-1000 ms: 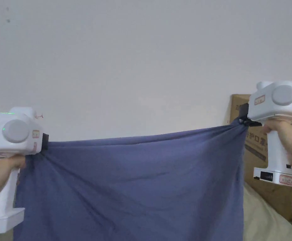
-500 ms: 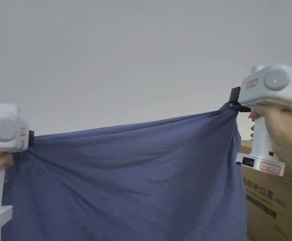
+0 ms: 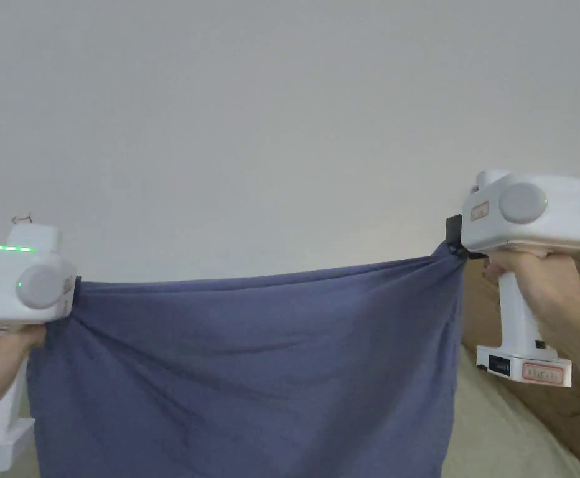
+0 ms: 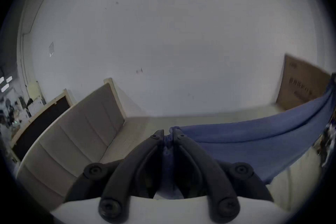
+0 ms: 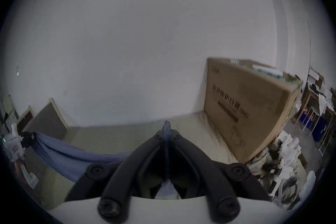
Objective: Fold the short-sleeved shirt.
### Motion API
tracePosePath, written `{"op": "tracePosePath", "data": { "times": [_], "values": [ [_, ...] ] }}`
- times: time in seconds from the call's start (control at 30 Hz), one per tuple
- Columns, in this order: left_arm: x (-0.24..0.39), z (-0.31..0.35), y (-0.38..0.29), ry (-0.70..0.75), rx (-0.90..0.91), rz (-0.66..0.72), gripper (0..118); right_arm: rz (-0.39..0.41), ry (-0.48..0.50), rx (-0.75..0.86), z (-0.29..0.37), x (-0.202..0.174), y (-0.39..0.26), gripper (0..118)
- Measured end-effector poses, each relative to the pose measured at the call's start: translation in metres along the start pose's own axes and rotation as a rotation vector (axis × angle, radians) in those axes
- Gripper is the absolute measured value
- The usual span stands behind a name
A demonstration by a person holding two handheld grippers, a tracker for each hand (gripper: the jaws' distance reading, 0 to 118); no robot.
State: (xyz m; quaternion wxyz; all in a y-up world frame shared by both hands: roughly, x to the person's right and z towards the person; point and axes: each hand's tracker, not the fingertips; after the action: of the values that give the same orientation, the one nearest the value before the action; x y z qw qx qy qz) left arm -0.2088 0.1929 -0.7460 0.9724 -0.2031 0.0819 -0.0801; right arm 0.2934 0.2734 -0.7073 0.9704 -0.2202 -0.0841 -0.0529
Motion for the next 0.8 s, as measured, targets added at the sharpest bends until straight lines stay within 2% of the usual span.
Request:
{"op": "tracePosePath", "data": {
  "times": [0.07, 0.17, 0.33, 0.4, 0.57, 0.7, 0.8],
  "values": [
    [0.013, -0.024, -0.037, 0.048, -0.064, -0.032, 7, 0.031, -0.002, -0.079, -0.031, -0.005, -0.035, 4],
    [0.025, -0.055, -0.097, -0.002, -0.195, -0.038, 7, 0.069, -0.027, -0.202, -0.075, -0.008, -0.091, 4],
    [0.036, -0.083, -0.187, -0.024, -0.348, -0.070, 7, 0.066, -0.047, -0.374, -0.122, 0.003, -0.175, 4],
    [0.034, -0.083, -0.215, -0.034, -0.407, -0.035, 7, 0.062, -0.064, -0.446, -0.131, 0.008, -0.205, 4],
    [0.018, -0.052, -0.247, -0.051, -0.445, -0.015, 7, 0.047, -0.044, -0.494, -0.113, 0.024, -0.245, 4],
    [-0.001, 0.000, -0.256, -0.091, -0.428, 0.049, 7, -0.008, -0.023, -0.494, -0.066, 0.043, -0.266, 4],
    [-0.010, 0.044, -0.268, -0.094, -0.422, 0.035, 7, 0.005, -0.019, -0.515, -0.024, 0.052, -0.290, 4]
  ]
}}
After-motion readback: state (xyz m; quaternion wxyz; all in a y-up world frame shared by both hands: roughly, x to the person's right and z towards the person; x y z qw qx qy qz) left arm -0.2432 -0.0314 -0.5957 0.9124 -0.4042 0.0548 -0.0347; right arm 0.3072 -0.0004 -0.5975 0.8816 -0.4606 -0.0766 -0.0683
